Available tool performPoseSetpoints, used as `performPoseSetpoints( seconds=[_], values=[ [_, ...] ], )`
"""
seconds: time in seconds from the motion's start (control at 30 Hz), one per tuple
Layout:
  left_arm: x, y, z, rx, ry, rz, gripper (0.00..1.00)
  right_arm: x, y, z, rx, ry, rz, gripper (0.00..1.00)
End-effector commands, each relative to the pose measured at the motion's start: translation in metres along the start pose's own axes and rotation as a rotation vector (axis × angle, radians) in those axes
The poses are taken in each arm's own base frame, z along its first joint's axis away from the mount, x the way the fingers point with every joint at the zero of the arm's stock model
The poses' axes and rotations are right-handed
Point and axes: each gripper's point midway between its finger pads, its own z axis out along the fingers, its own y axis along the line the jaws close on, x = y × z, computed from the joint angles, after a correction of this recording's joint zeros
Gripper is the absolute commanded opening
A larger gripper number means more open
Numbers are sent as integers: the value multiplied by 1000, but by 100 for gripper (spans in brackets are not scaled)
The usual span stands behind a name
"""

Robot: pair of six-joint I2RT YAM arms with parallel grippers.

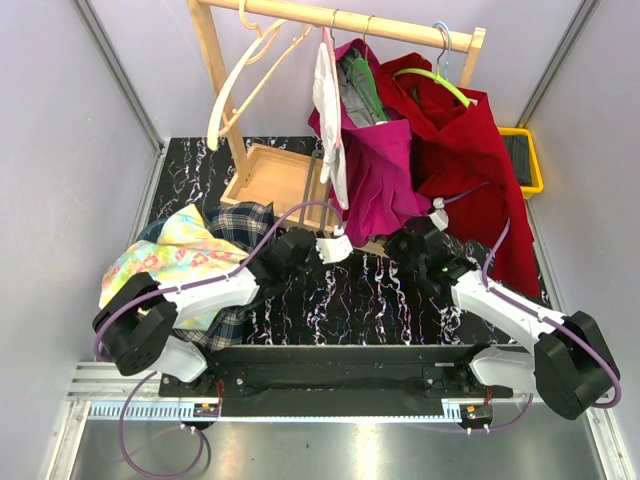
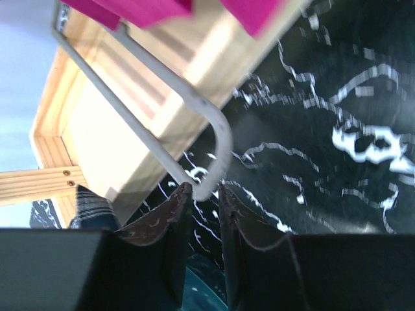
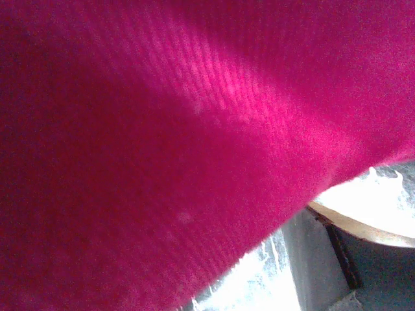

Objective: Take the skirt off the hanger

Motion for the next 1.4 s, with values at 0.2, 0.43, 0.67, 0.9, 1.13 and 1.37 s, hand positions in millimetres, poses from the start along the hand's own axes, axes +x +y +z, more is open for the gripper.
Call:
performPoseSetpoints(
  seconds=[0.2, 0.43, 0.67, 0.9, 1.13, 1.37],
  values=[
    [-25, 2, -14, -4, -22, -174, 28, -28, 22, -4, -76, -116, 14, 91],
    [-9, -6, -16, -17, 21, -207, 28, -28, 17, -5, -70, -123, 19, 91],
    [5, -10, -4, -81, -6, -158, 29, -30, 19, -6, -82, -137, 16, 91],
    [19, 5, 10, -238, 33, -56, 29, -31, 17, -9, -97, -147, 10, 91],
    [19, 16, 31, -326, 67, 4, 29, -29, 11, -12, -95, -147, 1, 92],
    [21, 18, 50, -346, 124, 18, 28, -27, 12, -13, -102, -140, 4, 91]
  ],
)
